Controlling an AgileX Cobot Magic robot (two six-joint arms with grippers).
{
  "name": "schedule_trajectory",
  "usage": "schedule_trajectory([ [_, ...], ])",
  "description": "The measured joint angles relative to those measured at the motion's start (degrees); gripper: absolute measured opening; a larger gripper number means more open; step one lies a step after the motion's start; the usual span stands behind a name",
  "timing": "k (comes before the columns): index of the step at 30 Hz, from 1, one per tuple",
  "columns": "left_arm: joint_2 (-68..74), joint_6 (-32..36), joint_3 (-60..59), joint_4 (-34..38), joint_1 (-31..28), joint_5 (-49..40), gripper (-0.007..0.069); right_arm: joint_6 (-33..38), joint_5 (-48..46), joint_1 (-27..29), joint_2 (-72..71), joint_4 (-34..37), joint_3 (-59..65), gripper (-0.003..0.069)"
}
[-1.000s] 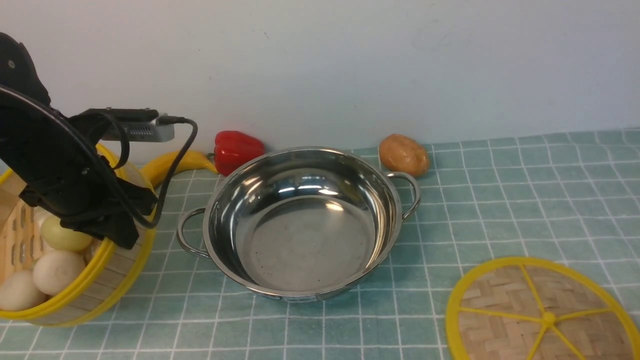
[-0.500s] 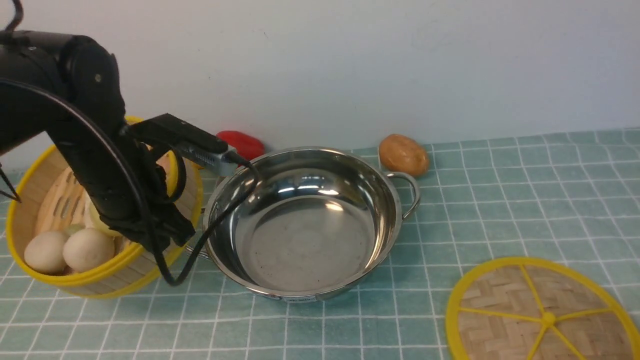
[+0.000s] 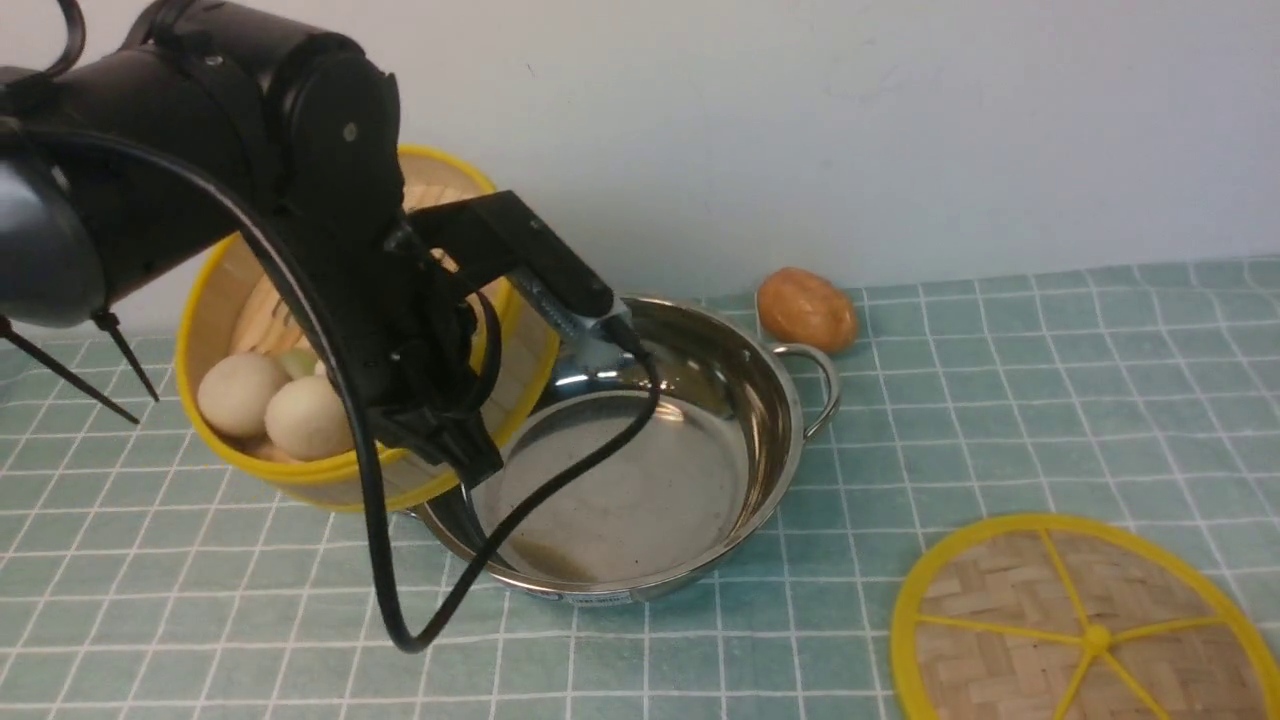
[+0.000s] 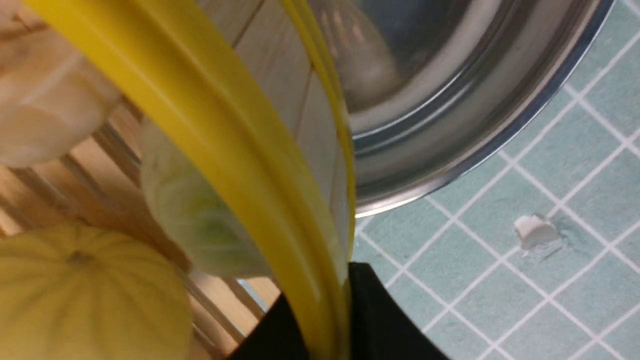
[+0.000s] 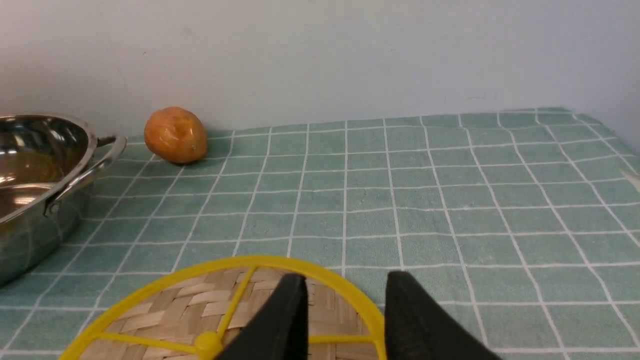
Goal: Place the steamer in the pot on the blue tablecloth, and put the lid on the steamer.
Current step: 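Place the bamboo steamer basket with dumplings into the steel pot with the left gripper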
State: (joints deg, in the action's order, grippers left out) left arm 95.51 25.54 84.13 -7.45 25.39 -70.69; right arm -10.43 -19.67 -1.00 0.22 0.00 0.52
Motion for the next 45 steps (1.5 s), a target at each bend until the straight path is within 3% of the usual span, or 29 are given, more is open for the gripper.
schedule_trajectory([
  [16,12.2,7.9,9.6,1.2,8.3,-0.3,0.0049,0.0,0.0,0.0,0.0,0.0,0.0,0.0240],
  [45,21.6,9.6,10.9,1.0,8.9,-0.2,0.0049,0.0,0.0,0.0,0.0,0.0,0.0,0.0240],
])
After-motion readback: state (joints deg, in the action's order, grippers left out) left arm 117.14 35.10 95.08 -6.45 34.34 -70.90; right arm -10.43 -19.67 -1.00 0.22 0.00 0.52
